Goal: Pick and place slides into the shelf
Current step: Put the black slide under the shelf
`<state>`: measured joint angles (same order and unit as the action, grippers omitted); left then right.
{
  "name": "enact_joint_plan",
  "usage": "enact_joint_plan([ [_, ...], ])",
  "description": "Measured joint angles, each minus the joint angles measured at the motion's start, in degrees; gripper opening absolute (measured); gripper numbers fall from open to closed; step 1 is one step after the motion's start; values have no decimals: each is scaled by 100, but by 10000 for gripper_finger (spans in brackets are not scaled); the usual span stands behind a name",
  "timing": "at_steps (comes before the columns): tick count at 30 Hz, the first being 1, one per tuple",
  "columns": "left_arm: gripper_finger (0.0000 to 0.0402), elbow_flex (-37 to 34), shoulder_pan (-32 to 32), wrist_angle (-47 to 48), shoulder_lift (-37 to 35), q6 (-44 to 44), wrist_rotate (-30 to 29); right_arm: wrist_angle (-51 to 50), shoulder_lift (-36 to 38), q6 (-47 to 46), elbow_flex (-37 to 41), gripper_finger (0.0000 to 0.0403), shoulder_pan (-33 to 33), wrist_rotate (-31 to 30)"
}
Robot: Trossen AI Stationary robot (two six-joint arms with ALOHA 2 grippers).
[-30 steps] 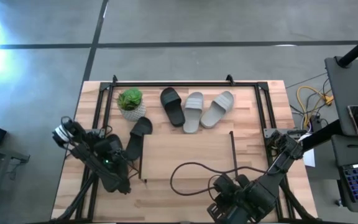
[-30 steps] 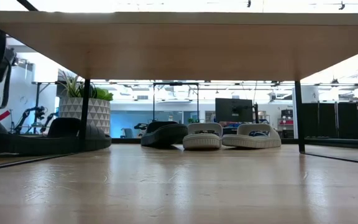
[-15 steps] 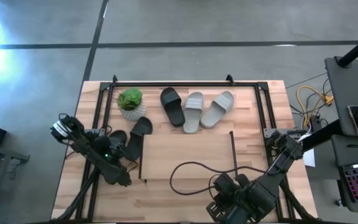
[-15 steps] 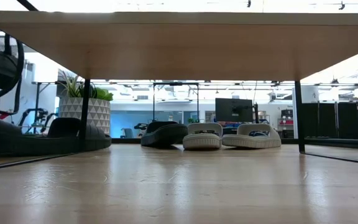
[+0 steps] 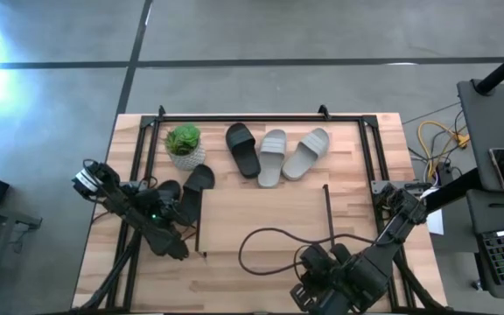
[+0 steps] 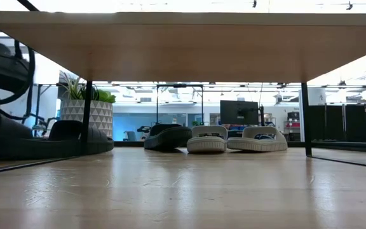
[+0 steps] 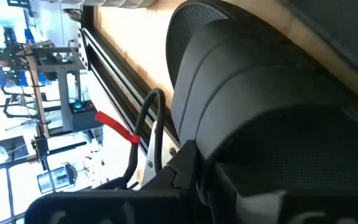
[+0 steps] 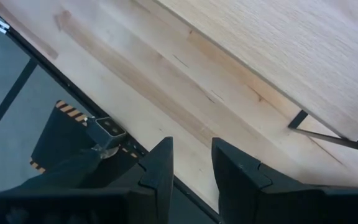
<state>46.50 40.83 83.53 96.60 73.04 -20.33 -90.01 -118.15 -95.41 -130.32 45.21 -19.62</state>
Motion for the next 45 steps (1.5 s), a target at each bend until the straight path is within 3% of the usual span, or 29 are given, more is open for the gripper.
enact_joint_plan([
  [5,2,479,4,7,0,-53,143,-1,0,102,0,102,0,0],
  [13,1,2029,267,689,-1,94,322,0,0,164,0,102,2,0],
  [25,0,2791,1280,641,-116,1013,1781,2,-2,520,0,102,26,-208],
  [28,0,3262,1619,246,-160,1419,1719,2,-2,570,0,102,26,-216],
  [34,0,4328,1782,-368,180,1799,1007,2,-2,641,0,101,26,-299],
  [45,0,6338,1404,87,1993,118,872,20,-2,302,-27,78,163,-289],
])
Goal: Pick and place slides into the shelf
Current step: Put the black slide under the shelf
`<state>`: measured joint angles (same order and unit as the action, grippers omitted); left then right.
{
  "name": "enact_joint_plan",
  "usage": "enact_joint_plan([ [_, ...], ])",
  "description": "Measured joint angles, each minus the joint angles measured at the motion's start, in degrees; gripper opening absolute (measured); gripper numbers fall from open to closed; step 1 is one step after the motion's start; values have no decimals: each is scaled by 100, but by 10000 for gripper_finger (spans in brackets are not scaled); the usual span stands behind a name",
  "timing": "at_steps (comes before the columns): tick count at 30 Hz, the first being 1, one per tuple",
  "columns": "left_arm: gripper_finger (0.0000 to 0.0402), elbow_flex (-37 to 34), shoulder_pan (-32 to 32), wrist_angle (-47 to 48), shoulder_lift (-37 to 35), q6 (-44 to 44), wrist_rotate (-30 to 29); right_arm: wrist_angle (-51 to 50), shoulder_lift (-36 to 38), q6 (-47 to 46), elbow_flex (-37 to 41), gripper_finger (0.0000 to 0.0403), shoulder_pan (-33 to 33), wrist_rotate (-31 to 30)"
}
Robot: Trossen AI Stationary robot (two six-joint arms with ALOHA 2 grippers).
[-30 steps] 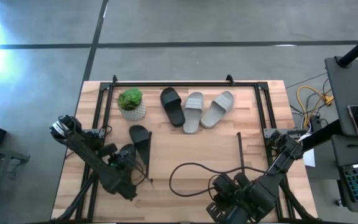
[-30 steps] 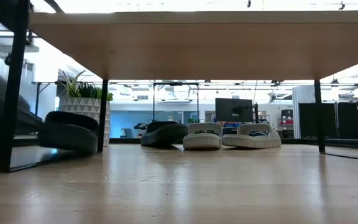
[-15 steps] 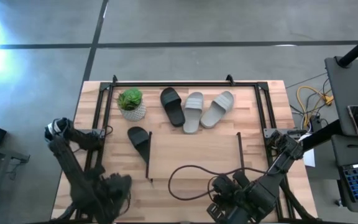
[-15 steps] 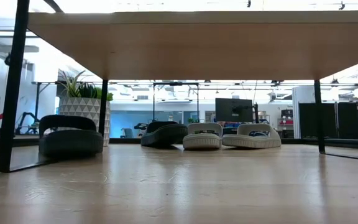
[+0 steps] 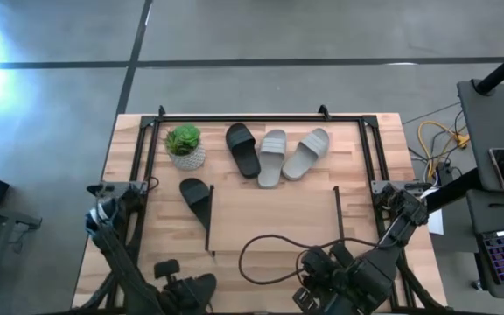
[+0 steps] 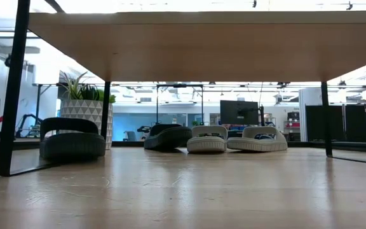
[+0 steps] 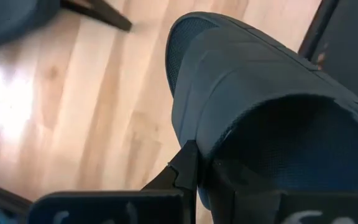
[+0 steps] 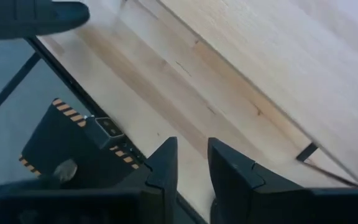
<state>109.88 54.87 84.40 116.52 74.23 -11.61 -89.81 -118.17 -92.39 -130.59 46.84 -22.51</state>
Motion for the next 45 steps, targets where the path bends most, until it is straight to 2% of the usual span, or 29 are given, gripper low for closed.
enact_joint_plan([
  [4,0,495,-299,357,380,-745,-260,6,10,-385,-95,68,123,-4],
  [9,0,1025,-508,358,699,-1473,-816,8,33,-890,-231,57,256,-146],
  [11,0,1108,-569,354,790,-1580,-1024,4,39,-1002,-244,53,266,-157],
  [15,0,1072,-727,370,991,-1611,-1039,27,39,-1066,-291,44,266,-157],
  [23,0,1133,-1168,570,1479,-1357,-947,15,106,-137,-441,43,300,-86],
  [29,4,1416,-1385,610,1782,-933,-995,-15,200,457,-441,43,444,285],
  [36,72,1499,-1583,562,1828,-388,-1110,-20,374,783,-441,43,595,496],
  [41,131,1477,-1663,444,1806,-375,-700,-20,544,960,-441,43,677,480],
  [45,158,1472,-1663,198,1776,-364,-483,-20,639,1035,-441,43,743,466],
])
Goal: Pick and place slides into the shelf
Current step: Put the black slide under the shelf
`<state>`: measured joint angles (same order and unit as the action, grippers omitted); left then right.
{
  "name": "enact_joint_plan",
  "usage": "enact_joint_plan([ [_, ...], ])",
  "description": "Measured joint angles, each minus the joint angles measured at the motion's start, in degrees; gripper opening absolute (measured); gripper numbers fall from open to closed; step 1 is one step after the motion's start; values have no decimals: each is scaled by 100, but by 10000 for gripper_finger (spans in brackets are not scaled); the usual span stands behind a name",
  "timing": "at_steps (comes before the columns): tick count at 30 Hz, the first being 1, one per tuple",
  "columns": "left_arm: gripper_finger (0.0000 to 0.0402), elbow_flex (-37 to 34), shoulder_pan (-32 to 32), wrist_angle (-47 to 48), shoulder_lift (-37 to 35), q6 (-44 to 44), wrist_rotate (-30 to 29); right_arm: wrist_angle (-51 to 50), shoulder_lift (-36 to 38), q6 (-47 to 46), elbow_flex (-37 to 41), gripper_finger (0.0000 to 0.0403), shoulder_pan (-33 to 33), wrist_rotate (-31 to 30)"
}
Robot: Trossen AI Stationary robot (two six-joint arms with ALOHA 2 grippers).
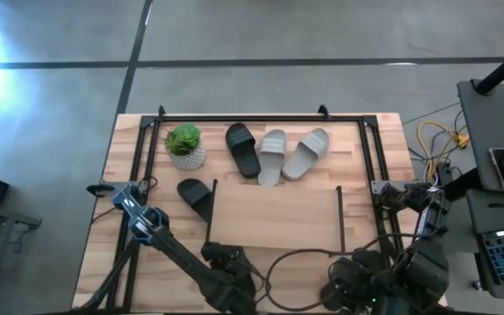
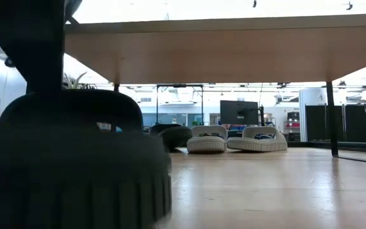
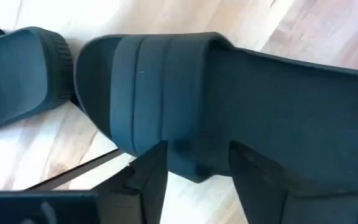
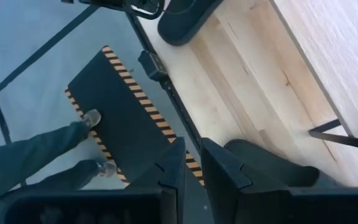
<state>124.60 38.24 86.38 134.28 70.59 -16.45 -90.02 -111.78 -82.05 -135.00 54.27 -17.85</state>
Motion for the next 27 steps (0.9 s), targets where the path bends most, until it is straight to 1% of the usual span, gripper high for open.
enact_joint_plan([
  [4,157,28,11,-251,-135,14,9,0,26,15,0,43,40,-15],
  [9,135,42,74,-345,-114,64,169,1,32,85,4,43,64,-18],
  [15,117,44,317,-1399,-170,-83,299,0,32,310,7,43,61,-20],
  [20,116,57,512,-1509,-303,18,282,0,32,547,8,43,38,-27],
  [22,116,52,609,-1514,-427,93,203,1,32,624,9,43,12,-37],
  [27,116,55,825,-1605,-958,42,-228,-2,34,720,9,43,-7,-143],
])
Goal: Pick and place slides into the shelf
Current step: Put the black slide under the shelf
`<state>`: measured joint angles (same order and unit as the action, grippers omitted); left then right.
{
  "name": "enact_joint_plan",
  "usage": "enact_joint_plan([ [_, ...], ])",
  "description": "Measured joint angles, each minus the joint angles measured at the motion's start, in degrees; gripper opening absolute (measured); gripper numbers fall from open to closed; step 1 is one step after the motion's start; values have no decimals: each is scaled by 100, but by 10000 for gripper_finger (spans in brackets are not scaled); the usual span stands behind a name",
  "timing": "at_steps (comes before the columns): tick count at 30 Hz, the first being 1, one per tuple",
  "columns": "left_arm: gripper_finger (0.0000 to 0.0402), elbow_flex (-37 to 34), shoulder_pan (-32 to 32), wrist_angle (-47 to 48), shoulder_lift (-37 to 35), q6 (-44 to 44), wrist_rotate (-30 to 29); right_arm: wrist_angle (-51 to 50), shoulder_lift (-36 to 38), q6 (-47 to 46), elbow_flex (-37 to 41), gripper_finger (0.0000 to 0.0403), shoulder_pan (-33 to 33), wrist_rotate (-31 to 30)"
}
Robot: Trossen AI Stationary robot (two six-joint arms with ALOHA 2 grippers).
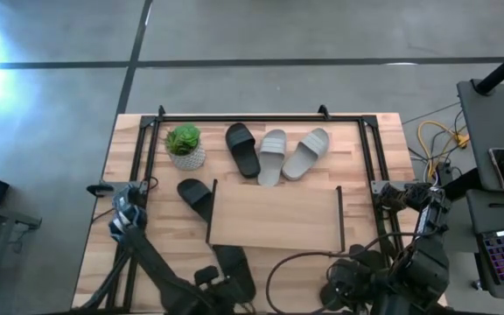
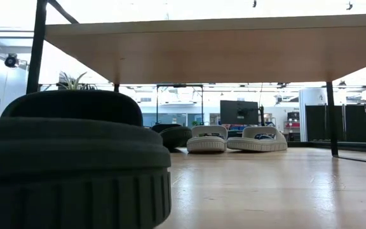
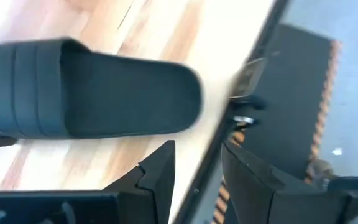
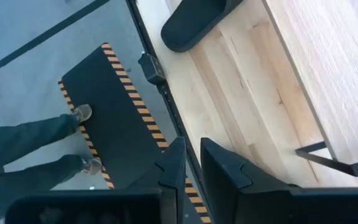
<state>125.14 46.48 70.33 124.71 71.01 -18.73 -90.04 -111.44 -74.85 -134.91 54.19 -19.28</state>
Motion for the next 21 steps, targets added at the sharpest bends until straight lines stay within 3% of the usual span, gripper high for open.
enact_joint_plan([
  [3,116,0,139,-249,-404,-421,-283,2,2,12,0,43,0,-19],
  [6,116,0,322,-306,-951,-686,-935,2,7,12,2,43,2,-21],
  [10,116,-108,522,717,-1689,-145,-1896,2,8,11,2,43,4,-19],
  [13,116,-403,488,2084,-2070,1282,-1771,2,7,16,2,43,4,-17],
  [17,116,-1652,357,1612,-2634,1357,-1488,4,9,20,2,43,4,-147],
  [21,123,-2961,100,1863,-2852,1447,-530,2,15,-10,3,43,-72,-397],
])
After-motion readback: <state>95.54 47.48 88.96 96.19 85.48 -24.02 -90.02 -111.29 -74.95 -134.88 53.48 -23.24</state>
